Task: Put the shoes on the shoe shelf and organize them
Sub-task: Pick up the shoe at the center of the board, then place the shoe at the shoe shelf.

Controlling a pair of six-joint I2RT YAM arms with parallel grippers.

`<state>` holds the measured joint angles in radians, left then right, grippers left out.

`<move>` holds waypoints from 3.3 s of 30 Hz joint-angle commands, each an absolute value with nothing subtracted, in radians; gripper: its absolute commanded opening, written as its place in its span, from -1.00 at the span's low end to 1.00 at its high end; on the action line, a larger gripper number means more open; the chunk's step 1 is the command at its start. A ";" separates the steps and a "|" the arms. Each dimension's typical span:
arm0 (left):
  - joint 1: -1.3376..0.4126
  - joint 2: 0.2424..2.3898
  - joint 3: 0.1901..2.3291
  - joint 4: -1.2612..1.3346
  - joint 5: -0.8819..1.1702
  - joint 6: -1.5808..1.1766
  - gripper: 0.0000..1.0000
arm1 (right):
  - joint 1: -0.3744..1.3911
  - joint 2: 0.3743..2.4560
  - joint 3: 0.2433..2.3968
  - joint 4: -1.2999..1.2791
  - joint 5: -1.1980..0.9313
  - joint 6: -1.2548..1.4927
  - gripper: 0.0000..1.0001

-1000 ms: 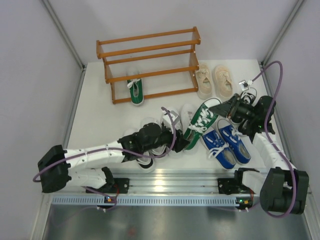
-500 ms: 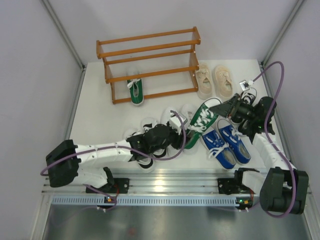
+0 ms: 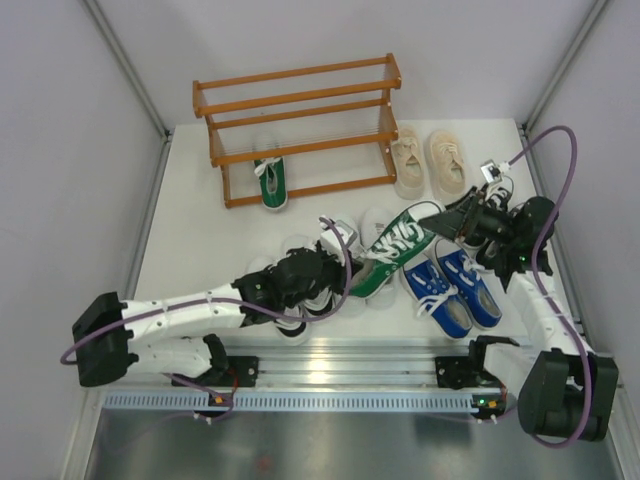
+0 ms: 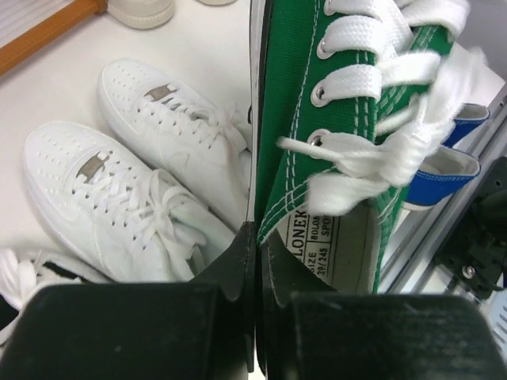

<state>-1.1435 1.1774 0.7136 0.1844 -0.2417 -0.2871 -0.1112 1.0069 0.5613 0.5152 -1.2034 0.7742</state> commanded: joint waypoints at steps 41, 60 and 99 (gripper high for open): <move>-0.350 0.796 0.655 -0.445 -0.368 -0.696 -1.00 | -0.236 0.841 0.655 0.204 -1.213 0.397 0.99; -0.132 1.210 0.854 -0.227 -0.175 -0.657 -1.00 | -0.239 0.839 0.663 0.190 -1.210 0.393 0.99; -0.080 1.601 1.057 0.032 -0.316 -0.601 -1.00 | -0.247 0.861 0.669 0.169 -1.210 0.368 0.99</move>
<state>-0.0910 1.5948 0.9894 -0.1505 -0.2638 -0.5972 -0.2321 0.8597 0.6117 0.1543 -1.2053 0.3988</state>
